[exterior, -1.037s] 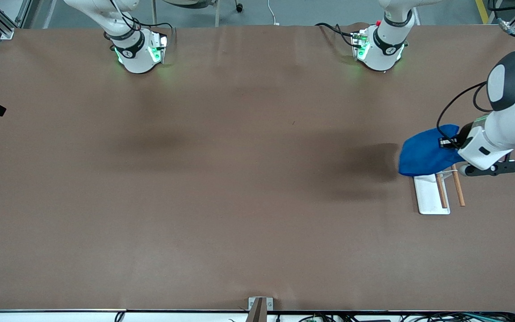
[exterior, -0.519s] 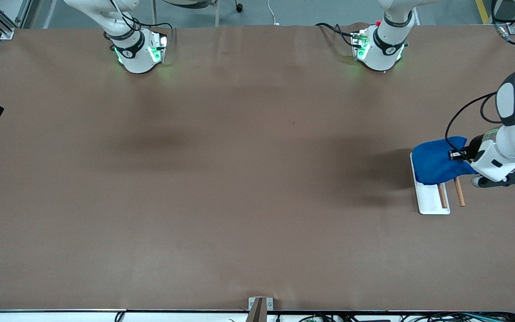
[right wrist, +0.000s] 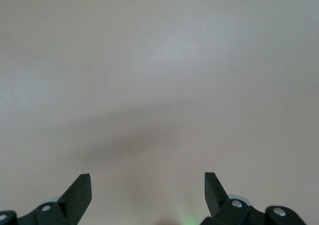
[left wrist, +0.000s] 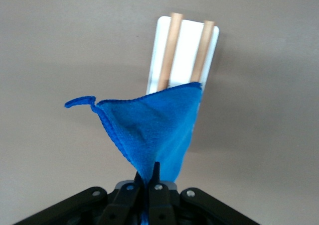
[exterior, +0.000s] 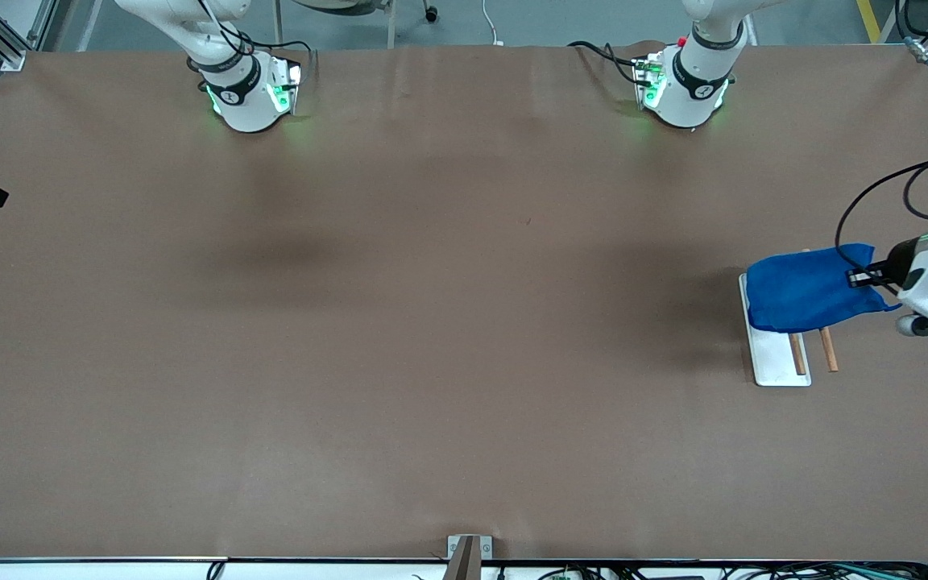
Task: Right arm passes towel to left arm to hang
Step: 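Carry the towel with the left gripper over the wooden dowels, then lower the towel over the dowels and open the left gripper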
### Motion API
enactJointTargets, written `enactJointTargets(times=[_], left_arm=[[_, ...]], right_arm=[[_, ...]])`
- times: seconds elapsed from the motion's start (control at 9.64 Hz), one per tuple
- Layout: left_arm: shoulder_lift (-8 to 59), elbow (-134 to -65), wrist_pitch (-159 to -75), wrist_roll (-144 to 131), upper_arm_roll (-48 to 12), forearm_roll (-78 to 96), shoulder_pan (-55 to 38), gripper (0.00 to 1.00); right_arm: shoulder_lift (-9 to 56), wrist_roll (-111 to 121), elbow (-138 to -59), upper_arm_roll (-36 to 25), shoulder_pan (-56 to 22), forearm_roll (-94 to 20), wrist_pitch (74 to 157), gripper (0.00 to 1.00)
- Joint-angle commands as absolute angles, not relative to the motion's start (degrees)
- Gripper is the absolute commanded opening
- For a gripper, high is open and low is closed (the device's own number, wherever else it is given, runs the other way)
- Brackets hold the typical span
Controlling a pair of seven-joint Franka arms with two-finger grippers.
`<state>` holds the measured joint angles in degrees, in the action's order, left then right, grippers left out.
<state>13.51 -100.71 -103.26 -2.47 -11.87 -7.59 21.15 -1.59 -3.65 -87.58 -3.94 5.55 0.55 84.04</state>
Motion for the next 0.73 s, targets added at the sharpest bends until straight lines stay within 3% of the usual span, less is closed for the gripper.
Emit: enactJointTargets(times=[0.0, 0.62], left_arm=[[15.90, -101.69, -105.38, 2.61, -12.39, -6.50, 24.86, 0.00], [20.74, -101.87, -109.86, 11.41, -12.39, -6.06, 30.76, 0.01]], right_arm=[[-1.49, -3.60, -86.92, -3.69, 5.80, 1.23, 83.32, 1.00], [-1.41, -3.87, -86.92, -3.78, 5.89, 1.14, 83.32, 1.00]])
